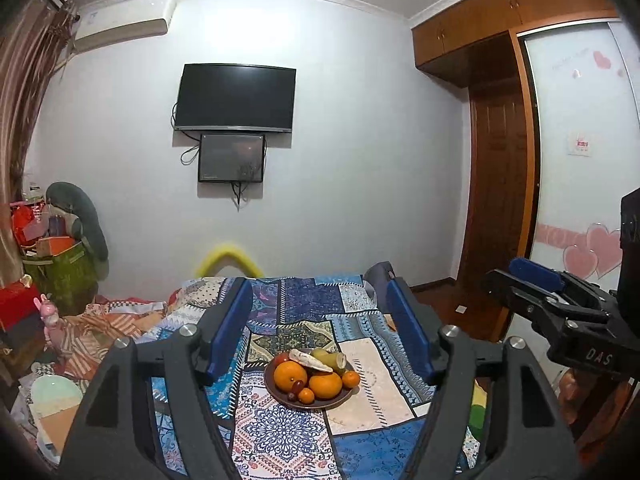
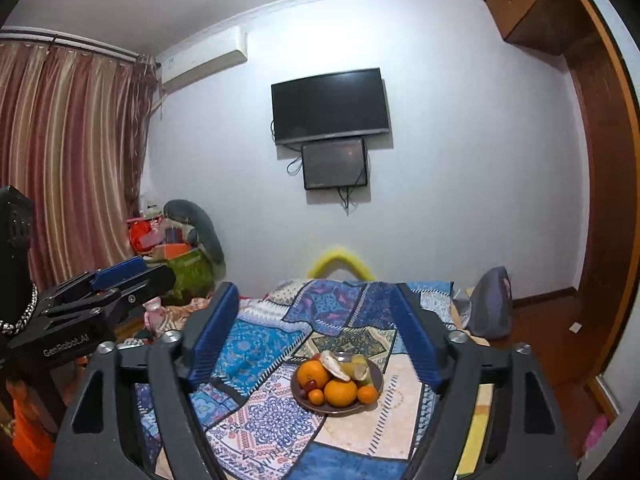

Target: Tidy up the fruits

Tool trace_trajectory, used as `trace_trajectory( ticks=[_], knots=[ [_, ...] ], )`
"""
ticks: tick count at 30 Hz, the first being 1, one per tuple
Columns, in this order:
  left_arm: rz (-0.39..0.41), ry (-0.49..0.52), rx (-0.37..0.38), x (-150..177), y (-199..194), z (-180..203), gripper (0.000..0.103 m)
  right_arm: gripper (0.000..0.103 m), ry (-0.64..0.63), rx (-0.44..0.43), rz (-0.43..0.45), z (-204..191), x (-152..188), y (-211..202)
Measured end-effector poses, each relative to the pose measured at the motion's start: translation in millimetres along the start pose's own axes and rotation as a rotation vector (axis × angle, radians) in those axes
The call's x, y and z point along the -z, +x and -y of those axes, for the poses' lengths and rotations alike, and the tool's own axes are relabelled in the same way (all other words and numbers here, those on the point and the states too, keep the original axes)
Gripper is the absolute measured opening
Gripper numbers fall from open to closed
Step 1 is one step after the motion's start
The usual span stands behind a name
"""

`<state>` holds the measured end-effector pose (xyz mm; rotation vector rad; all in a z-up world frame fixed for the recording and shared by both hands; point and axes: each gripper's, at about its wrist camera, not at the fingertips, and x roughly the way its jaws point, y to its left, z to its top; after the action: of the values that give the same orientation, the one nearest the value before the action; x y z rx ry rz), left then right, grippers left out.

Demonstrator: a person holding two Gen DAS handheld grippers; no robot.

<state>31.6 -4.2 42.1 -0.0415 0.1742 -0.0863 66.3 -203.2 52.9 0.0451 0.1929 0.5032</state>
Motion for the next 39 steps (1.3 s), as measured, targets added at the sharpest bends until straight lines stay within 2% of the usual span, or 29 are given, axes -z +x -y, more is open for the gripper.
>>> trace_trajectory(
  ticks=[3,6,7,10,39],
  knots=[
    [0.003,-0.003,-0.007,3,-4,0,0.082,0.087,0.002,0.024,0.015,-3,1,-1],
    [0.006,0.003,-0.017,4,-5,0,0.086,0.094,0.011,0.044,0.018,-4,2,-4],
    [0.006,0.005,-0.020,5,-5,-1,0.092,0.098,0.012,0.054,0.021,-4,2,-6],
    [0.009,0.001,-0.028,8,-7,0,0.101,0.103,0.015,0.075,0.028,-4,3,-9],
    [0.000,-0.003,-0.038,14,-6,-1,0.103,0.103,0.004,0.111,0.018,-5,8,-20]
  ],
)
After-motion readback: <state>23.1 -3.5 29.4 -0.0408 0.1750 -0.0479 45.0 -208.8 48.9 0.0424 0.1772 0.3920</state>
